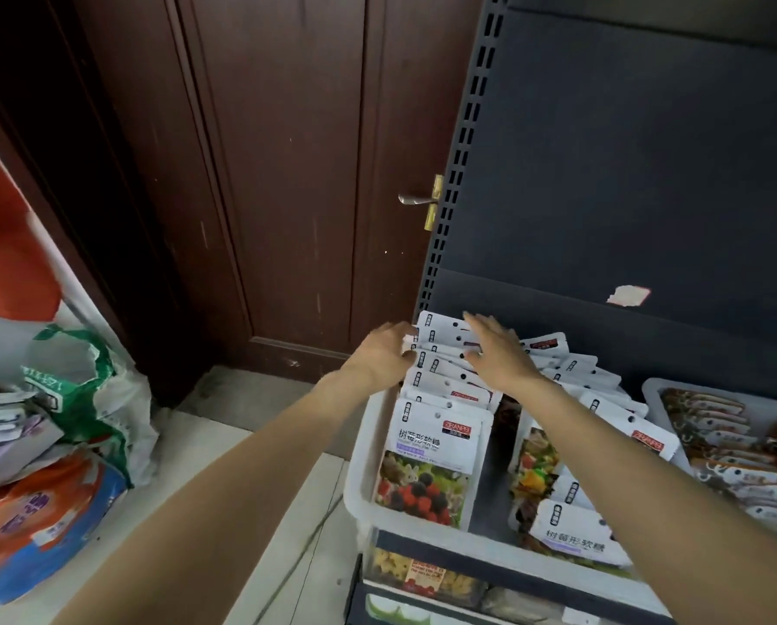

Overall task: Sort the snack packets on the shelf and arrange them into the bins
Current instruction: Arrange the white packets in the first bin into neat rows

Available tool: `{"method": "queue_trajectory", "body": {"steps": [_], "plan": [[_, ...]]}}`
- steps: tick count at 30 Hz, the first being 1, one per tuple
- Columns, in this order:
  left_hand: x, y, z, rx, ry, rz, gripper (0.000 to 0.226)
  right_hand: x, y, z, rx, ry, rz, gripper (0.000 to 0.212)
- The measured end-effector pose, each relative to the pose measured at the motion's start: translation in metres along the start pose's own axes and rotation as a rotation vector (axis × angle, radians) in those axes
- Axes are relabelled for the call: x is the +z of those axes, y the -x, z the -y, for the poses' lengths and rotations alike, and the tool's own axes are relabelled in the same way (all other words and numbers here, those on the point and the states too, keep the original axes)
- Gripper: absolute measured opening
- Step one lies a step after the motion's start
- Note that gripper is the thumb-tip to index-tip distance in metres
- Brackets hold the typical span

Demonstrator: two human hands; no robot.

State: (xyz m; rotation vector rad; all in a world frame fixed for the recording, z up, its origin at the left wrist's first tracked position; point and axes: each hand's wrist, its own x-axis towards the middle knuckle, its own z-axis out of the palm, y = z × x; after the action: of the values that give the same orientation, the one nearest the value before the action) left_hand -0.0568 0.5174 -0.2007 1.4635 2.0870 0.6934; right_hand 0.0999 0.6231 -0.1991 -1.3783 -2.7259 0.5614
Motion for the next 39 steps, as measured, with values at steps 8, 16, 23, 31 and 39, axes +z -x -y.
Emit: {"method": "queue_trajectory", "body": {"steps": [8,16,23,31,39], "plan": [[0.007,-0.034,0.008,0.122,-0.194,0.06,0.053,-0.007,-0.023,0.018,0.047,-0.027,-0.155,0.02],[0.006,-0.042,0.012,0.132,0.071,-0.135,0.045,-0.005,-0.013,0.006,0.153,-0.015,-0.238,0.021],[0.005,-0.035,0.016,0.26,-0.328,0.154,0.049,-0.011,-0.002,0.0,0.126,-0.052,-0.284,0.02],[-0.008,-0.012,0.024,0.395,-0.213,0.376,0.029,-0.014,-0.005,0.002,0.123,-0.009,-0.342,0.017],[-0.013,0.004,0.014,0.291,-0.153,0.403,0.039,-0.011,-0.004,0.015,0.146,-0.229,-0.222,0.032]]}}
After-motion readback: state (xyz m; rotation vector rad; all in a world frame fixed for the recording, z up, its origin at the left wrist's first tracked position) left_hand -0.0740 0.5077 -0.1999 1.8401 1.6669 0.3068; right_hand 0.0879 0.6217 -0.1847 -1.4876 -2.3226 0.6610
